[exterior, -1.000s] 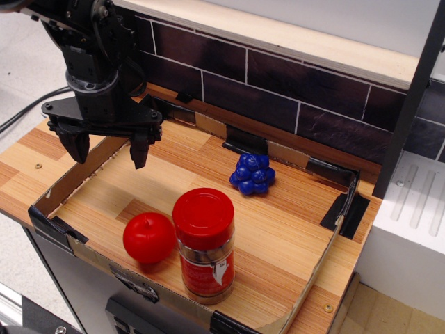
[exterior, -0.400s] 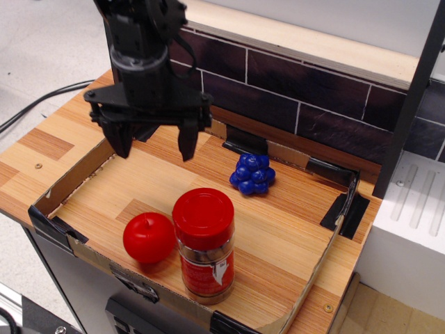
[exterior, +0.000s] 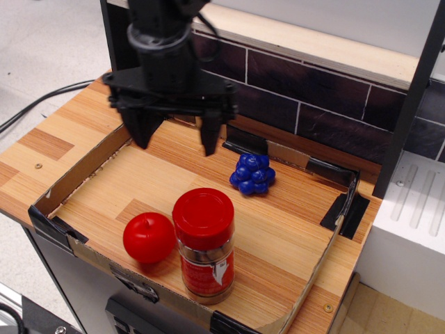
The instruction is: Topple basil bottle
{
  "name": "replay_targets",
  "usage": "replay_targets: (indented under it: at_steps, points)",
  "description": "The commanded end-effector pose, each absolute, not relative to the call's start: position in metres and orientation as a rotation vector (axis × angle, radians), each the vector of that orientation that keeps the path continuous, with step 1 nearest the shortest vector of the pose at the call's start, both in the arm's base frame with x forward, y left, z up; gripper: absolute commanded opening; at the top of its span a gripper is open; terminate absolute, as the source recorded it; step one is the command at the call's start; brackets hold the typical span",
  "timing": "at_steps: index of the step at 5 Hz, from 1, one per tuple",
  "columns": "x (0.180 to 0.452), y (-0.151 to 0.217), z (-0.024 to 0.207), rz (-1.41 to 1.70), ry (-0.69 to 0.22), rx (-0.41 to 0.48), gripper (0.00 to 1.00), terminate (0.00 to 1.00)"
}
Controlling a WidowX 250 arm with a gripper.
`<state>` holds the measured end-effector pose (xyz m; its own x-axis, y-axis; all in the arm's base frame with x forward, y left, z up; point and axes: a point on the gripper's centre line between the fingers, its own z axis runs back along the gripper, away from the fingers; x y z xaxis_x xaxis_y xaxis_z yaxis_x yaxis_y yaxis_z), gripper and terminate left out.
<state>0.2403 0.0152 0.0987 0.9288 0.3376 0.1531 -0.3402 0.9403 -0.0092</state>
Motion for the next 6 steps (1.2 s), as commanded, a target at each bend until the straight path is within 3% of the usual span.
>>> replay_targets:
  at_steps: [1, 3, 4, 6]
  points:
    - [0.237, -0.011, 0.116, 0.243, -0.183, 0.008, 1.0, 0.0]
    - [0.224, -0.028, 0.101, 0.048, -0.186, 0.0, 1.0, 0.0]
    - [0.217, -0.036, 0.097, 0.022, -0.192, -0.035, 1.0, 0.0]
    - [0.203, -0.044, 0.093, 0.01, -0.161, -0.026, 1.0, 0.0]
